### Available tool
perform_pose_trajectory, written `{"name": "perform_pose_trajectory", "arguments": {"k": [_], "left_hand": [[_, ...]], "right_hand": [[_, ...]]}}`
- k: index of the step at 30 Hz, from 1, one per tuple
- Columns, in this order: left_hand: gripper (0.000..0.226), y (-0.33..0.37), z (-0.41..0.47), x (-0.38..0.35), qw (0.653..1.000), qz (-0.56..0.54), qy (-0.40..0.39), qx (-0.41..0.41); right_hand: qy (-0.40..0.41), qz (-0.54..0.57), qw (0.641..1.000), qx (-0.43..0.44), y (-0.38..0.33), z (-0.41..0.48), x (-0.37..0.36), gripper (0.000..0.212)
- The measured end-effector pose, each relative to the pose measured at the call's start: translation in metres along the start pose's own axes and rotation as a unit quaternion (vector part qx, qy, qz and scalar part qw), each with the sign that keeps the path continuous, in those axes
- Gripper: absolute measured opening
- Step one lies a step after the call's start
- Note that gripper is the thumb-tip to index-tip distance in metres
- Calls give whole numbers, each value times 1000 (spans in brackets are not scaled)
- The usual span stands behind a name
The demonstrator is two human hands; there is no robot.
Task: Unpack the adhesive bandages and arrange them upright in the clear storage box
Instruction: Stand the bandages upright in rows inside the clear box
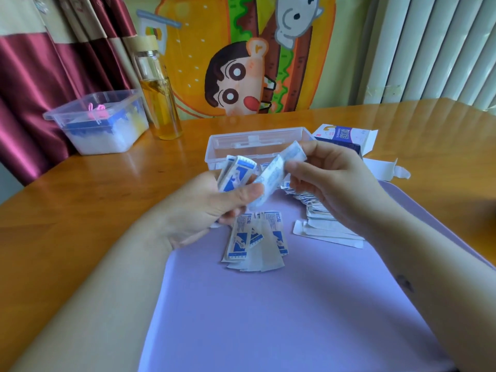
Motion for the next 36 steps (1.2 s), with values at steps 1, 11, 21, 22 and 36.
{"name": "perform_pose_trajectory", "arguments": {"k": [1, 11, 21, 22, 36], "left_hand": [[77, -3, -1, -7, 997, -58, -49, 10], [23, -10, -7, -24, 982, -144, -61, 102], [48, -21, 2, -20, 976, -168, 16, 137], [51, -22, 2, -19, 976, -172, 17, 134], [25, -5, 4, 12, 961, -268, 58, 35]], "right_hand": [[-22, 34, 999, -17, 3, -1, -4, 6], [-86, -82, 993, -20, 9, -6, -21, 19], [-155, -429, 881, 122, 9, -23, -55, 129], [-145, -433, 880, 128, 9, -22, -54, 125], [-45, -98, 983, -152, 30, -3, -29, 15]]}}
Point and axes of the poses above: each hand's wrist, its own z-axis towards the middle knuckle, its own x-axis out of the back of the hand, y = z × x, the point moved 9 cm from there along z, towards the middle knuckle, and after that the axes turned 9 degrees about z, right-handed, at the moved point
